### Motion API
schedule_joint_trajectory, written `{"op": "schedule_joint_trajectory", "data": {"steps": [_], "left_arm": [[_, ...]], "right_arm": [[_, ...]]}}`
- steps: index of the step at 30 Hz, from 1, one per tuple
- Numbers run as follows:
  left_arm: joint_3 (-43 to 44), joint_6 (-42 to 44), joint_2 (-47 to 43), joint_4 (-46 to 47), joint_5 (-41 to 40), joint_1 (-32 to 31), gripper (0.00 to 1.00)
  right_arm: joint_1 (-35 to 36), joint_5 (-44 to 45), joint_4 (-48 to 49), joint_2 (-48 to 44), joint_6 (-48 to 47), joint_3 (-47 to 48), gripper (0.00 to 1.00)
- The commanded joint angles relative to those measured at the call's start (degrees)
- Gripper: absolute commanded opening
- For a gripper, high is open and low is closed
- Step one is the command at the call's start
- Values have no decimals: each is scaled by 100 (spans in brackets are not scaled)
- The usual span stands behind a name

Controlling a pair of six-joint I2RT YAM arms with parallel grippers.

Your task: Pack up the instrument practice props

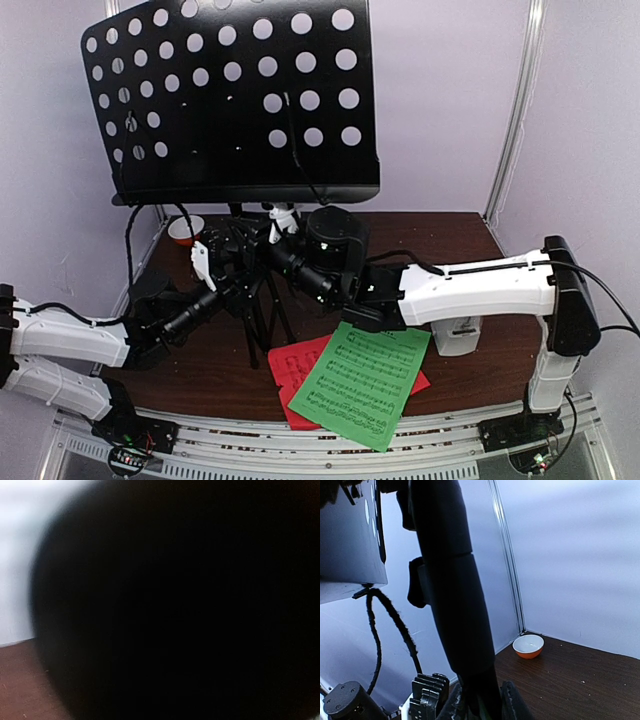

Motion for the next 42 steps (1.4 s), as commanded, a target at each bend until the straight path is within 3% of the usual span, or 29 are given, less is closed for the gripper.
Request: {"op": "schedule_joint_trajectory", "data": {"steps": [1,5,21,42], "left_arm": [[81,-229,101,75,-469,89,70],[279,-241,508,282,-451,24,77],[975,-155,1774,897,-624,-393,77],[1269,518,1036,24,-1010,-406,0]], "right_arm": [[219,67,99,-152,820,-118,0],[258,299,71,-228,924,-143,0],[274,802,56,-529,1083,-514,0],[265,1368,180,-874,895,-902,0]]}}
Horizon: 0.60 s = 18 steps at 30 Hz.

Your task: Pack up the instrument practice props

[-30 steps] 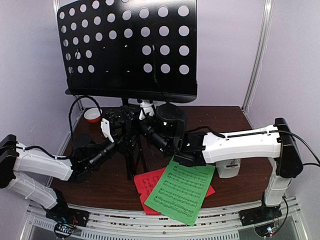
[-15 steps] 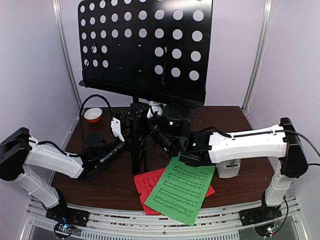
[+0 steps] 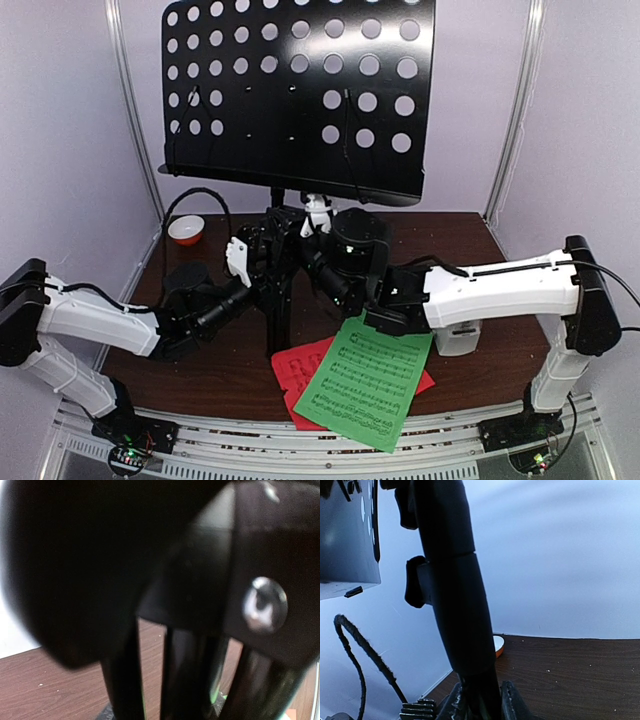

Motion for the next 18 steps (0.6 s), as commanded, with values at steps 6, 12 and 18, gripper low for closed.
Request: {"op": "schedule_joint_trajectory", "data": {"steps": [6,12,18], "left_arm": [[908,393,-645,-1345,11,148,0],[1073,139,-1023,-2069,500,521,0],[1012,-19,-1263,-2343,887,751,0]], "right_arm": [[173,43,256,-469,407,-478,17],[95,149,246,-666,494,-775,58],[61,229,285,-810,607,-1146,100]]}}
